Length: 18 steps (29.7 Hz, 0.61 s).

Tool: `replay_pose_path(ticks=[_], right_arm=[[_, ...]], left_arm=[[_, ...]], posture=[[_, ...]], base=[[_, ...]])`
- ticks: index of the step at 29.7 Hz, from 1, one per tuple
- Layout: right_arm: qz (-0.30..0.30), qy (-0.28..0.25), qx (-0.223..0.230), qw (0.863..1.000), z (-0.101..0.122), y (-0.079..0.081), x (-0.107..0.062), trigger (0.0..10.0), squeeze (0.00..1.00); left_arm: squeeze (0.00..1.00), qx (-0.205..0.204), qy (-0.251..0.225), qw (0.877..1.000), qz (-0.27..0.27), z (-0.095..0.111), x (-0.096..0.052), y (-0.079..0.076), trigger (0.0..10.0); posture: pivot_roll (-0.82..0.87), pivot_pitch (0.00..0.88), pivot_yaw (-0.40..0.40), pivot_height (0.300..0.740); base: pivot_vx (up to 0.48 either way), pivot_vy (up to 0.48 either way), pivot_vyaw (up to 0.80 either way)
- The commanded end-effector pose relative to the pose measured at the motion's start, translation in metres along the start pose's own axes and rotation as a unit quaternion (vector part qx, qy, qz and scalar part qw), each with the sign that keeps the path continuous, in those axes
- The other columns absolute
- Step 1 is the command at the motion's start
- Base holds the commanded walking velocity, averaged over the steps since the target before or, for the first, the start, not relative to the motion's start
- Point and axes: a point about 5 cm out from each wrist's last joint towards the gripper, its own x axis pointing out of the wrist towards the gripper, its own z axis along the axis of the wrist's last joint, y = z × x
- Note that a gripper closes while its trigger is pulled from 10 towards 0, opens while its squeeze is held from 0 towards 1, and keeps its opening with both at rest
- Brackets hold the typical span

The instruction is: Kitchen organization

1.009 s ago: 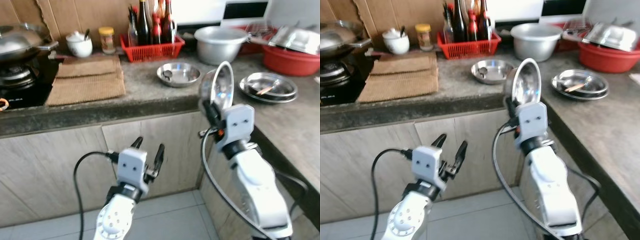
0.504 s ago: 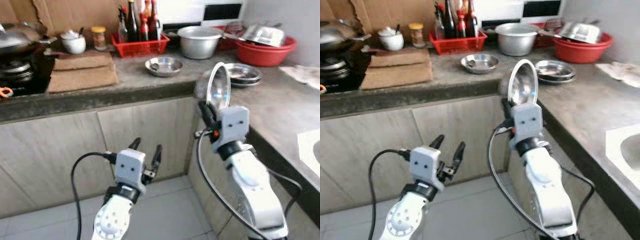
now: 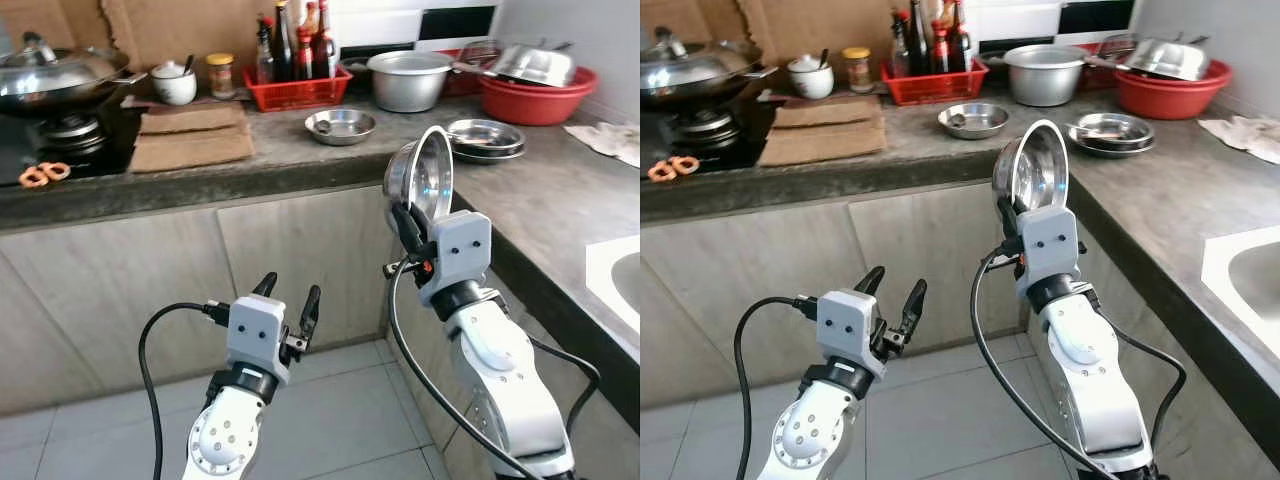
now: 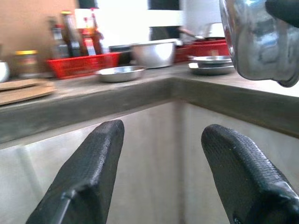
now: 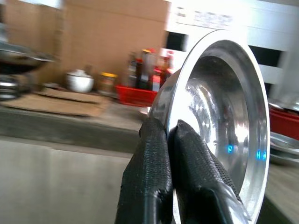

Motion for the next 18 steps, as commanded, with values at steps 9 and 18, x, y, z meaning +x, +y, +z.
replay_pose_path(ticks=[9,18], right_arm=[[-0.010,-0.004,-0.004,1.000,0.0038,-0.0030,-0.0003,10.0,0.00],[-0.007,-0.003,-0.010,1.000,0.0031,-0.0018,-0.0024,10.0,0.00]], left_arm=[[0.00,0.015,-0.001,1.000,0.000,-0.0009,-0.0008,0.0018,10.0],[0.00,0.014,-0.001,1.000,-0.006,-0.0019,-0.0006,0.0013,10.0]], posture=[[0.03,0.047,-0.012,0.740],[0.03,0.042,-0.005,0.740]], base=[[0.000,0.345,-0.80],[0.000,0.330,-0.80]])
